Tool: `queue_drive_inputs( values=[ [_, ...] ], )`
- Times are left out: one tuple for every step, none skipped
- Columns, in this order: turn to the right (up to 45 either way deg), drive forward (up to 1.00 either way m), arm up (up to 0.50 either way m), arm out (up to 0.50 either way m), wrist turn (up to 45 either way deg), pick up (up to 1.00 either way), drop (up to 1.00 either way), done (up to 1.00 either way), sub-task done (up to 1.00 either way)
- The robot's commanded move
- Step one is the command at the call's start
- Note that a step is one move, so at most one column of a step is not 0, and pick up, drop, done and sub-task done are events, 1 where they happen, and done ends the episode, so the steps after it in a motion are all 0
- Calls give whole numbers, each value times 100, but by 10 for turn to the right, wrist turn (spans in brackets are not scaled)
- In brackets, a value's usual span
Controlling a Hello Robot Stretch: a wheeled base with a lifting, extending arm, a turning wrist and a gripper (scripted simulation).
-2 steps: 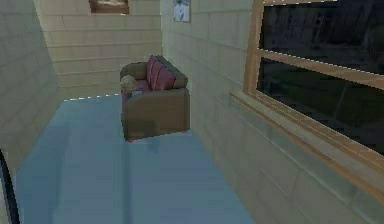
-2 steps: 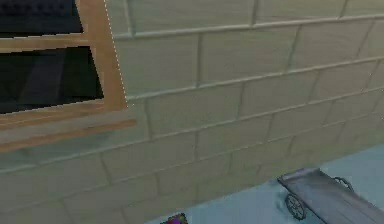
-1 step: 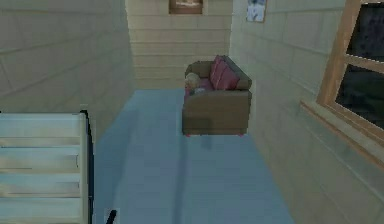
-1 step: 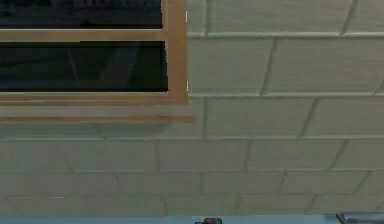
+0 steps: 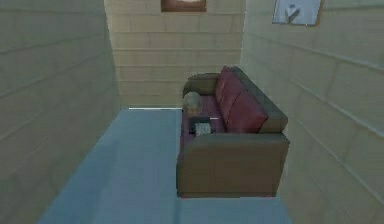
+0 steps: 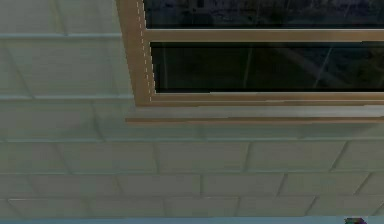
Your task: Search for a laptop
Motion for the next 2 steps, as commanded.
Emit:
queue_drive_inputs(
  values=[
    [-30,0,0,0,0,0,0,0,0],
    [0,20,0,0,0,0,0,0,0]
  ],
)
